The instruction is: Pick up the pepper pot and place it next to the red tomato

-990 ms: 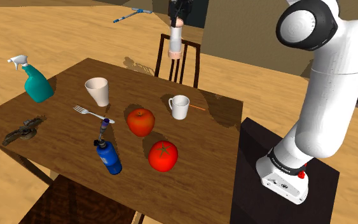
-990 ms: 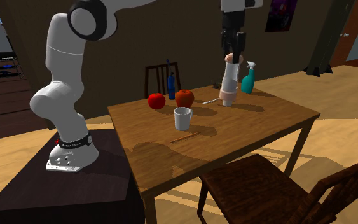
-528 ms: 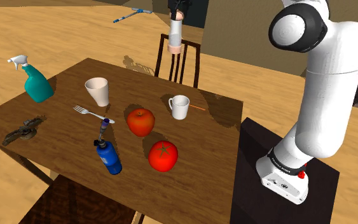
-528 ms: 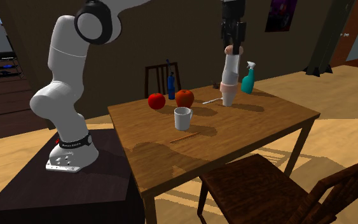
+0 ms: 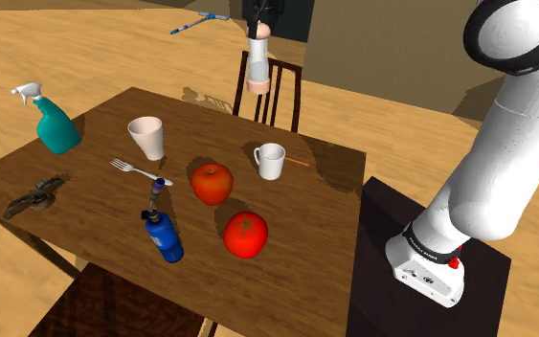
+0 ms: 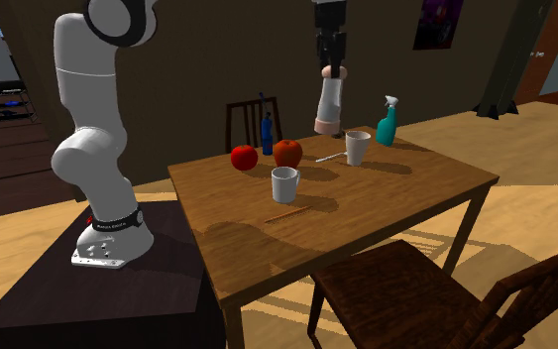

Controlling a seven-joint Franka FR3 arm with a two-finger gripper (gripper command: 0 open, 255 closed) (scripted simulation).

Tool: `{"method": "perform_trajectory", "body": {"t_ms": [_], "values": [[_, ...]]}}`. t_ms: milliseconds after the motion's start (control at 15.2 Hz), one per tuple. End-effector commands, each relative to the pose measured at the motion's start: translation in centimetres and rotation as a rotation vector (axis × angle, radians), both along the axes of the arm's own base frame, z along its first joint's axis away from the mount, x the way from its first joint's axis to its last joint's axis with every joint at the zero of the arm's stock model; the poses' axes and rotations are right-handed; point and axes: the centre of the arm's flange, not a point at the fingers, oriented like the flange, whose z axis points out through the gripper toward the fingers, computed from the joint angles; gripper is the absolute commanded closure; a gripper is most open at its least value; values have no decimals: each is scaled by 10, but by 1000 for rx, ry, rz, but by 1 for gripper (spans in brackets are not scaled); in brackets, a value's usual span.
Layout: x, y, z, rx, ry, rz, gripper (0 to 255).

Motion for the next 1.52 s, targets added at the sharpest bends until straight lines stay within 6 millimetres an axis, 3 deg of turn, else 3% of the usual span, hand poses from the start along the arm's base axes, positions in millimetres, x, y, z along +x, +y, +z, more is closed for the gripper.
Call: {"method": "perform_trajectory", "body": {"t_ms": [0, 792, 1452], "values": [[-13, 22, 0, 0, -1, -1, 255], [-97, 155, 1, 0, -1, -1, 255], [-97, 155, -52, 0, -1, -1, 255]]}}
